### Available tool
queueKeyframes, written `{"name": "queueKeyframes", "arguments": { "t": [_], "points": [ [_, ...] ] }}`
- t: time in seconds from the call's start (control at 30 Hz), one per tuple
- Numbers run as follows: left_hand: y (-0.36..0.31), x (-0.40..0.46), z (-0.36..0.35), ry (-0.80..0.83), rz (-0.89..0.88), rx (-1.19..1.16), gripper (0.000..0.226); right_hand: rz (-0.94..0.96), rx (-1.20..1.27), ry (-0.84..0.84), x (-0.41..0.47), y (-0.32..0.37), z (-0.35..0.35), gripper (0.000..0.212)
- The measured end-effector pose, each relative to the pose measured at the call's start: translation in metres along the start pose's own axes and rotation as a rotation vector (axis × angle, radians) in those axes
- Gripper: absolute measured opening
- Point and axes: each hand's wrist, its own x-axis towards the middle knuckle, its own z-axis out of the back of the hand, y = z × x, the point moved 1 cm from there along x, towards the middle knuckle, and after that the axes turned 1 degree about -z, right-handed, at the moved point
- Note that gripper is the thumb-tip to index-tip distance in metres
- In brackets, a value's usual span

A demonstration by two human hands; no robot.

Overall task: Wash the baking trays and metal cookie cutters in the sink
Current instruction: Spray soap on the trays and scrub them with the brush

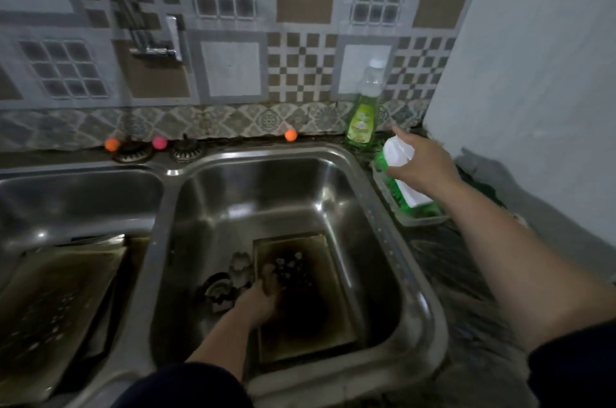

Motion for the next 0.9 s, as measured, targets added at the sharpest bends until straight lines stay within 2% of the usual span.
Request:
{"name": "queueKeyframes", "arguments": {
  "t": [0.13, 0.27, 0.47, 0.63, 0.9],
  "points": [
    [-0.002, 0.015, -0.005, -0.051, 0.058, 0.049, 0.047, -0.055, -0.009, 0.086, 0.028, -0.025, -0.003, 0.081],
    [-0.011, 0.019, -0.002, -0.029, 0.057, 0.202, 0.049, -0.095, -0.036, 0.142, 0.042, -0.040, -0.021, 0.076],
    [-0.003, 0.037, -0.001, -0.067, 0.162, 0.220, 0.068, -0.143, -0.022, 0.170, 0.048, -0.054, -0.041, 0.076],
    [-0.004, 0.041, -0.001, -0.103, 0.166, 0.200, 0.078, -0.163, -0.076, 0.144, 0.047, -0.058, -0.046, 0.075],
    [-0.008, 0.039, 0.006, -0.173, 0.108, -0.037, 0.063, -0.172, -0.119, 0.121, 0.041, -0.055, -0.048, 0.074]
  ]
}}
